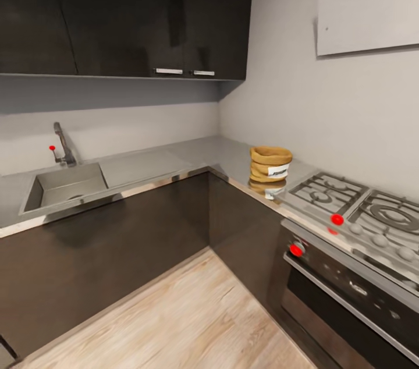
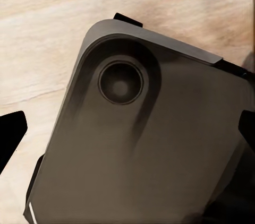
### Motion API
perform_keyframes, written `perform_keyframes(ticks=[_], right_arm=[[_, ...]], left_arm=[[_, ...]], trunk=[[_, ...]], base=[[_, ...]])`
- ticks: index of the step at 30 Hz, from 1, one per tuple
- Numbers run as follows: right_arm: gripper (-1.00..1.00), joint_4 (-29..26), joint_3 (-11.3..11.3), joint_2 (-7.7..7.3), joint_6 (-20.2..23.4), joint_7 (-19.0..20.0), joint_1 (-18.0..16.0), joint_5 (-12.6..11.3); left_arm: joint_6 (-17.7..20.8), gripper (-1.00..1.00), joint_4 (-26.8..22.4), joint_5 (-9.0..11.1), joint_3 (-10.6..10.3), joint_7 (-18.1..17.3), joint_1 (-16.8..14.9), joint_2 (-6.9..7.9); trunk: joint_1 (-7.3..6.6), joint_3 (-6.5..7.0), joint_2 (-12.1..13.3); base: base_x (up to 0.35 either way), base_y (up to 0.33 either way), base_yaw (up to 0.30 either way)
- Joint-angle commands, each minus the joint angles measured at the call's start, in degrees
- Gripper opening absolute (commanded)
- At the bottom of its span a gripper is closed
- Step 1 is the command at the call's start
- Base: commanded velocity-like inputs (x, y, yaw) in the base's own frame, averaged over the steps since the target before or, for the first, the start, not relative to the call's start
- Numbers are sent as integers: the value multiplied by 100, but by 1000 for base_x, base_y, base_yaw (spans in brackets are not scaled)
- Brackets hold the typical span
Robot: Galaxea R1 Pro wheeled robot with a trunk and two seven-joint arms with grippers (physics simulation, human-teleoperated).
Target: In the kitchen, take the popcorn bag from the countertop, put it into the microwave, and heat it until the popcorn is cooked so the cooked popcorn ends up inside the bag.
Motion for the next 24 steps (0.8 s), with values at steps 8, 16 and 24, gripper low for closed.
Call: perform_keyframes(ticks=[8,16,24], right_arm=[[100,17,-44,-32,-28,11,-8,55],[100,17,-40,-32,1,18,-8,66],[100,17,-40,-32,0,14,-9,66]], left_arm=[[3,100,11,-3,-22,-11,1,0],[9,100,14,-4,-24,-17,1,0],[9,100,14,-4,-24,-14,1,0]], trunk=[[2,-5,-2],[2,-5,-2],[2,-5,-2]], base=[[299,107,2],[313,113,0],[314,112,0]])
